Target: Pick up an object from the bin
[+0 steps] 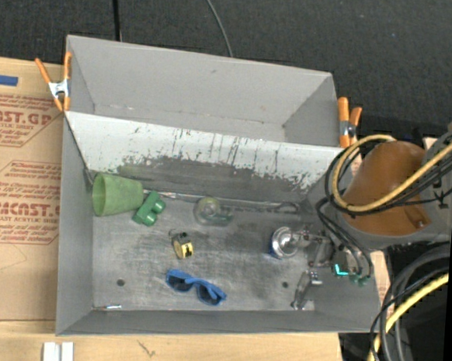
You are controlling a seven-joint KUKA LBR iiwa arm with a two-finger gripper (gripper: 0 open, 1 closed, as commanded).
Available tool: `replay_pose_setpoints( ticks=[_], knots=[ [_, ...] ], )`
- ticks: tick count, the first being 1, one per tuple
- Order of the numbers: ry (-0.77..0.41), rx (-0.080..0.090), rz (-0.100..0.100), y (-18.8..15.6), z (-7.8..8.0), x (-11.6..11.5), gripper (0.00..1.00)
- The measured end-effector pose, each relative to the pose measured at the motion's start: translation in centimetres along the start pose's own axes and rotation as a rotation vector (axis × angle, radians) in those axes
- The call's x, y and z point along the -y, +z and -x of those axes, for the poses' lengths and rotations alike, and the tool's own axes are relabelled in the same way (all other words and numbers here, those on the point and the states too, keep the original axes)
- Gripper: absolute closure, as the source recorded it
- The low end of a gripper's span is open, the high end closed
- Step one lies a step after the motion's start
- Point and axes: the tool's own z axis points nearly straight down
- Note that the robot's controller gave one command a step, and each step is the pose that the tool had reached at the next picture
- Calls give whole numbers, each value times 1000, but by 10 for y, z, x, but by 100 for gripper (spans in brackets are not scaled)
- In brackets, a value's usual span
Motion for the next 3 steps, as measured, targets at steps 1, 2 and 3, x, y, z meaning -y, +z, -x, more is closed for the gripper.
replay_pose_setpoints(
  ticks=[1, 2, 3],
  knots=[
    [-139, 12, 0, 55, 76, -30, 0],
    [-162, 17, -3, 59, 87, 31, 0],
    [-164, 19, -3, 59, 87, 28, 100]
  ],
)
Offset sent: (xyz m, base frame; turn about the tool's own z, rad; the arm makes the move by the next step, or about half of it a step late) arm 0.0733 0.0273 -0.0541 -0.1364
